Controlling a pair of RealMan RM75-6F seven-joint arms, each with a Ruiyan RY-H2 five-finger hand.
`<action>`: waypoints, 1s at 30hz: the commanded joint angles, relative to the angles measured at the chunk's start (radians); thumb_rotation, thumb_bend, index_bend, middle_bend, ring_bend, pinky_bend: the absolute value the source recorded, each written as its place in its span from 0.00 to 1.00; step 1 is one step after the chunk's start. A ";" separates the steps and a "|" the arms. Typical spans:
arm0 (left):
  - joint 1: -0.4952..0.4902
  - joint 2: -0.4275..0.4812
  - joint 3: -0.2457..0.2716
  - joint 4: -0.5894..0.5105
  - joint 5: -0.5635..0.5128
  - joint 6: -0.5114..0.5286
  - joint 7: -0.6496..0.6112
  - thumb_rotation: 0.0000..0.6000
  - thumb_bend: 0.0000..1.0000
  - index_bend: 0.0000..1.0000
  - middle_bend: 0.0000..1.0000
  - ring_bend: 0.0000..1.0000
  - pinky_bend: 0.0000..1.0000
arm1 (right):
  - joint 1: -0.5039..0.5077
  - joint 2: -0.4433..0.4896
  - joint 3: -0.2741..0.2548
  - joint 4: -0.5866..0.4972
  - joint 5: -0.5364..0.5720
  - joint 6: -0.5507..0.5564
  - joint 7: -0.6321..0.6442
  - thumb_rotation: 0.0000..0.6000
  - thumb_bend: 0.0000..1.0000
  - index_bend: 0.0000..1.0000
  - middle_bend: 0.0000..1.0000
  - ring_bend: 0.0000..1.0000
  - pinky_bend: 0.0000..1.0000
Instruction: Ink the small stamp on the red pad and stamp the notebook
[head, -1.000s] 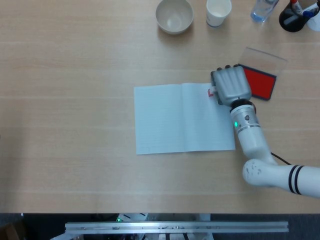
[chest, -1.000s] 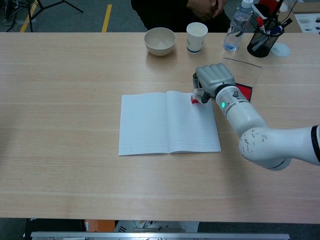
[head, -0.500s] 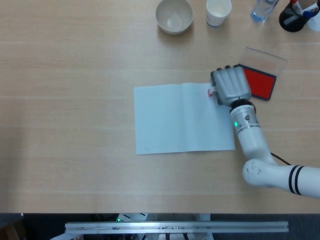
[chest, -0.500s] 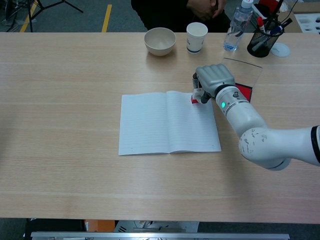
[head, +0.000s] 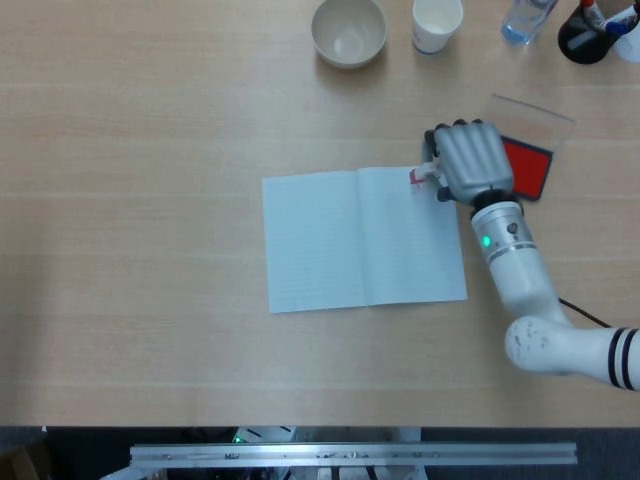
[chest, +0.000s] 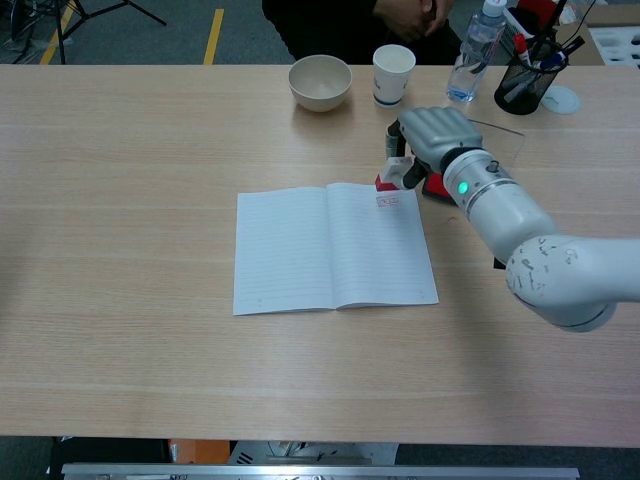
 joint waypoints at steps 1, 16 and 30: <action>0.000 0.000 0.000 0.000 0.000 0.000 0.000 1.00 0.26 0.24 0.24 0.21 0.20 | -0.010 0.032 0.002 -0.038 0.010 0.008 0.009 1.00 0.41 0.71 0.49 0.39 0.40; -0.003 -0.003 0.000 -0.003 0.001 -0.004 0.006 1.00 0.26 0.24 0.24 0.21 0.20 | -0.076 0.155 -0.105 -0.156 -0.055 0.039 0.047 1.00 0.41 0.71 0.49 0.39 0.40; -0.005 -0.005 0.002 -0.005 0.005 -0.006 0.011 1.00 0.26 0.24 0.24 0.21 0.20 | -0.114 0.174 -0.130 -0.062 -0.083 0.026 0.113 1.00 0.41 0.71 0.49 0.37 0.39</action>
